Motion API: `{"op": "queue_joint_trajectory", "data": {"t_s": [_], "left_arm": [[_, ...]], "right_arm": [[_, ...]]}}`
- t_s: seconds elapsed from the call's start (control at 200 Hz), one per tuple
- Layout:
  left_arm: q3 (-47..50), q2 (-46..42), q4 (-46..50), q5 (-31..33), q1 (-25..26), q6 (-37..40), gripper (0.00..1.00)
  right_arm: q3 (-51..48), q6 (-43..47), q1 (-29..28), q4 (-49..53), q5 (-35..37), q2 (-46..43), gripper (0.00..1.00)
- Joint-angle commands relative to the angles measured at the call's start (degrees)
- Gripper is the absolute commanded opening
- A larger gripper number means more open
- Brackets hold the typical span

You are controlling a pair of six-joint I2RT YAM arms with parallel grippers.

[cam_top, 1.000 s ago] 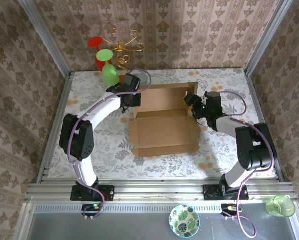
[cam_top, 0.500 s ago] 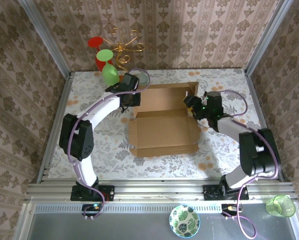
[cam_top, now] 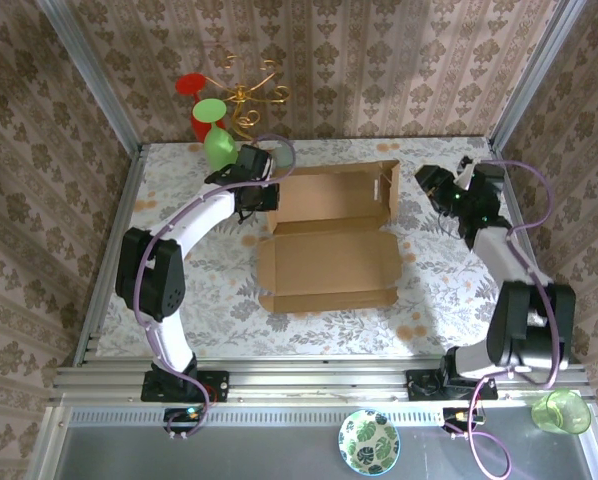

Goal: Fold the paper box

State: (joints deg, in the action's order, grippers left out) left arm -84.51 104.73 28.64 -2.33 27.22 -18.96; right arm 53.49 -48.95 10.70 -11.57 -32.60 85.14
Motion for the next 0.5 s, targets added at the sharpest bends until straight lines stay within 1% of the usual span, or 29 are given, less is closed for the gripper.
{"op": "queue_joint_trajectory", "data": {"t_s": [0.0,0.045,0.115,0.165,0.19,0.2,0.215,0.31,0.405,0.495], "left_arm": [[0.0,-2.7,-1.9,-4.6,-0.7,2.0,0.00],[-0.2,-2.4,-1.8,-5.1,-0.7,2.2,0.00],[-0.5,-2.1,-1.9,-5.8,-0.7,2.3,0.00],[-0.4,-2.1,-2.2,-6.6,-0.7,2.3,0.00],[-0.5,-2.0,-2.2,-6.8,-0.7,2.4,0.00],[-0.5,-1.9,-2.2,-6.9,-1.9,2.4,0.00],[-0.6,-1.8,-2.1,-7.0,-2.3,2.5,0.00],[-1.0,-1.4,-1.7,-7.4,-2.8,2.7,0.00],[-0.9,-1.1,-1.6,-7.6,-3.1,2.7,0.00],[-0.9,-0.7,-1.6,-7.8,-3.3,2.7,0.00]], "right_arm": [[4.1,4.2,2.2,1.7,-7.6,7.9,0.47],[5.6,4.6,2.4,0.6,-10.8,10.3,0.45],[8.8,7.4,2.2,4.3,-13.3,13.1,0.44],[9.5,8.4,2.1,4.4,-15.4,14.5,0.43],[9.6,8.5,2.0,3.7,-16.7,15.1,0.42],[9.6,8.4,2.0,3.3,-17.5,15.3,0.42],[9.6,8.3,1.9,2.7,-18.5,15.7,0.42],[8.8,7.1,1.0,-1.7,-23.9,16.6,0.42],[7.2,4.7,-0.2,-6.3,-26.0,15.8,0.41],[6.7,4.6,-1.4,-7.0,-26.9,14.8,0.41]]}}
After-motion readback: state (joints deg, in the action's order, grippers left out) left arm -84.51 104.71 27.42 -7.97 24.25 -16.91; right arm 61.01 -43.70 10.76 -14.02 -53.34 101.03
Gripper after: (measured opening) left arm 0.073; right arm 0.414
